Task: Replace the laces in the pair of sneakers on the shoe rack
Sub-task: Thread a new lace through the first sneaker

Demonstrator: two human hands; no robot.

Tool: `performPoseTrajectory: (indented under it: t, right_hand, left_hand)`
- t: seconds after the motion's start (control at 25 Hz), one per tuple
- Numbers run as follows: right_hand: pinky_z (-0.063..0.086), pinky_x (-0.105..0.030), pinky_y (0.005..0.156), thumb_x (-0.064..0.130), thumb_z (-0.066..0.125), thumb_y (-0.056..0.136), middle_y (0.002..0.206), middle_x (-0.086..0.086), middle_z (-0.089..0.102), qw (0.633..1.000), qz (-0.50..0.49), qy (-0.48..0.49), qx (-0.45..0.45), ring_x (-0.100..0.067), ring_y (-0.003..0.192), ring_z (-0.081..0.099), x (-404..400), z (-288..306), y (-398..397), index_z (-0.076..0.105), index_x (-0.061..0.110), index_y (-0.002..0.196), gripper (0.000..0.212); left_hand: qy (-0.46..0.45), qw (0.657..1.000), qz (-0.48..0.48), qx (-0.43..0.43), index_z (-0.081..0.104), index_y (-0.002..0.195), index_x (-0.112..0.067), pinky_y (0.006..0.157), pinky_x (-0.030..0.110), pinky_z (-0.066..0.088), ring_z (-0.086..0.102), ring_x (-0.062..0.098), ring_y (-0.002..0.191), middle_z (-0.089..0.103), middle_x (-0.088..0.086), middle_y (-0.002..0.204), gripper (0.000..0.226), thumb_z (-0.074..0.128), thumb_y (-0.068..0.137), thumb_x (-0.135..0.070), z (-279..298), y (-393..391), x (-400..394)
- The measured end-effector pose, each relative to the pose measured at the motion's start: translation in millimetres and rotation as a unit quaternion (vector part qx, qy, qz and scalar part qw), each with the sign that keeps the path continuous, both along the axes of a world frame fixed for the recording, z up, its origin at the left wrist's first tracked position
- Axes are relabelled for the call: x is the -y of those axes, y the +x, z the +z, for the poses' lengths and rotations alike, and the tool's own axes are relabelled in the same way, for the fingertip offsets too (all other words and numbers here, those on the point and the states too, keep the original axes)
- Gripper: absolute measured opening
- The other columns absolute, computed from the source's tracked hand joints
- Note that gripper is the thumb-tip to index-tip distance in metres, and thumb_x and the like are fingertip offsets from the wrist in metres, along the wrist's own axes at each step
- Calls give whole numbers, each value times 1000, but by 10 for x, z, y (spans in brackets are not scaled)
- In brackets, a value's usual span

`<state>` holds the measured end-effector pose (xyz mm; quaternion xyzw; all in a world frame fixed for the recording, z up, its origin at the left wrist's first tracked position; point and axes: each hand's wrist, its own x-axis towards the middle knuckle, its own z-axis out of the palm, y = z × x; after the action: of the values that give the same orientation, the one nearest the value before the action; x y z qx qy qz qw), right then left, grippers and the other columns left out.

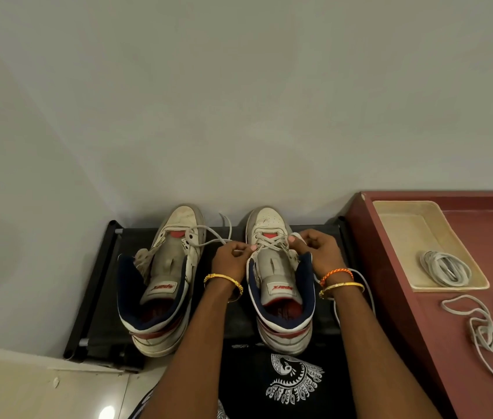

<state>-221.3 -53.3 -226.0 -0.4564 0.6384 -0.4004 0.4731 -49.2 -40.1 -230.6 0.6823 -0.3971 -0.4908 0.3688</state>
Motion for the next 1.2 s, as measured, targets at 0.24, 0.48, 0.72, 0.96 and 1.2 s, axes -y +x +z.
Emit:
performPoseTrajectory:
  t: [0.24,0.48,0.72,0.96,1.2]
  right_hand:
    - [39,-20,41,17,61,89,62,-3,54,974,-226,33,6,-14,51,46,-42,91,-304,63,13,74,16]
    - [41,-21,45,5,58,87,66,-3,52,980,-111,99,131,-11,51,47,-425,581,-446,63,9,90,7]
    - [55,-28,87,-18,34,89,110,-10,67,927,23,-50,371,-19,106,65,-689,1432,-160,58,7,111,41]
    - [56,-22,75,-8,64,81,78,5,73,932,-189,-186,246,-14,85,69,-902,1085,-185,68,11,84,20]
    - [55,-24,72,-5,63,83,92,-13,64,909,-377,-87,153,-34,96,63,-1033,526,-419,62,7,92,15]
  left_hand:
    - [-47,988,86,122,53,71,-12,70,24,38,52,19,77,60,9,82,21,60,91,-14,17,-63,-64]
    - [-56,988,104,99,54,103,-4,79,28,42,56,24,94,58,11,102,16,58,91,-14,222,-59,-159]
    - [-112,962,-219,-120,49,118,-21,83,21,44,58,9,95,62,0,107,28,57,92,-27,1217,-539,-717]
    - [-131,973,-185,-50,67,80,-17,56,20,42,45,2,45,44,-8,50,26,47,97,-18,1339,-135,-917]
    - [-105,983,-144,47,66,82,-12,41,13,32,36,3,41,44,-10,46,22,50,96,-19,1561,461,-893]
